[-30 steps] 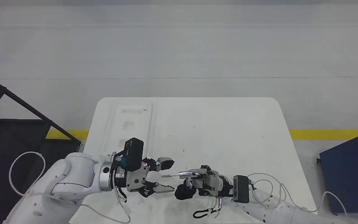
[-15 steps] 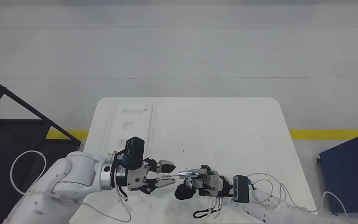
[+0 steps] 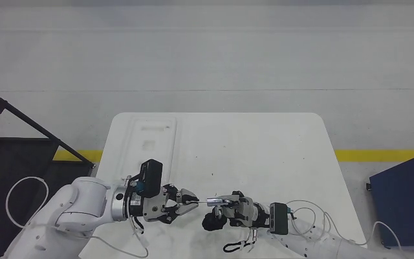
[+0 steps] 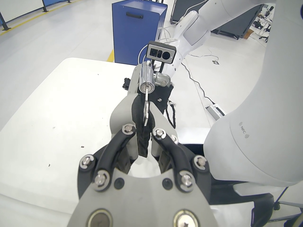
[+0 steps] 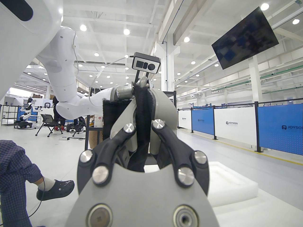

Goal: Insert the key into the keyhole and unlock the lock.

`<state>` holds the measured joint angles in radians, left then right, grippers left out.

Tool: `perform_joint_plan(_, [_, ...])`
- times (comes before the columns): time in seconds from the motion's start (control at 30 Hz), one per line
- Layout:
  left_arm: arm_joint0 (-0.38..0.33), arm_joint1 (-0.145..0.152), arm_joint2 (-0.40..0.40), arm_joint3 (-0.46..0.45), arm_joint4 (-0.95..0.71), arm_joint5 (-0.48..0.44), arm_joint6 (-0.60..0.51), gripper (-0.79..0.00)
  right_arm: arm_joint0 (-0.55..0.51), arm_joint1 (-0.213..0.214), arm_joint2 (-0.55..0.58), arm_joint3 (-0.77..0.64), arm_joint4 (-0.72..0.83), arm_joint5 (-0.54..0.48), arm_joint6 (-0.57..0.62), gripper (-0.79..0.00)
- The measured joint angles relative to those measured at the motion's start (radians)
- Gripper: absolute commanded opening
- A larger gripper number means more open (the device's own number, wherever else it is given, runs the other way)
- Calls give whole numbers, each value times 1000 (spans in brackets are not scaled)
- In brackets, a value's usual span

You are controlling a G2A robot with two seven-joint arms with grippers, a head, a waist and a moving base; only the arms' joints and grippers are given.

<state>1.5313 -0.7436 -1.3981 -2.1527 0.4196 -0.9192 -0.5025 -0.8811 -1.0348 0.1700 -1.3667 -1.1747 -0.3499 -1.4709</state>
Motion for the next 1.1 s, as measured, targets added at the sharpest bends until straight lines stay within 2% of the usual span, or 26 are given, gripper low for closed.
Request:
perform_joint_plan(0.23, [16, -3, -22, -24, 68, -25, 32, -785, 0, 0, 0, 0, 0, 0, 0, -785])
perform_joint_plan(0.33, [27, -9, -44, -54, 171, -3, 74, -785, 0, 0, 0, 0, 0, 0, 0, -785])
perform_joint_plan(0.47, [64, -23, -53, -122, 427, 81, 172, -785, 0, 0, 0, 0, 0, 0, 0, -785])
perform_joint_plan(0.6, [122, -37, -21, -174, 766, 190, 336, -785, 0, 0, 0, 0, 0, 0, 0, -785])
perform_joint_plan(0.77, [189, -46, 28, -160, 1065, 331, 558, -785, 0, 0, 0, 0, 0, 0, 0, -785])
perform_joint_plan(0.83, [215, -49, 35, -142, 1120, 390, 651, 0, 0, 0, 0, 0, 0, 0, 0, -785])
perform_joint_plan(0.97, [258, -53, 13, -121, 1129, 470, 765, 0, 0, 0, 0, 0, 0, 0, 0, -785])
perform_joint_plan(1.03, [279, -53, -5, -121, 1107, 459, 783, 0, 0, 0, 0, 0, 0, 0, 0, -785])
perform_joint_plan(1.1, [296, -51, -20, -119, 1065, 405, 773, 0, 0, 0, 0, 0, 0, 0, 0, -785])
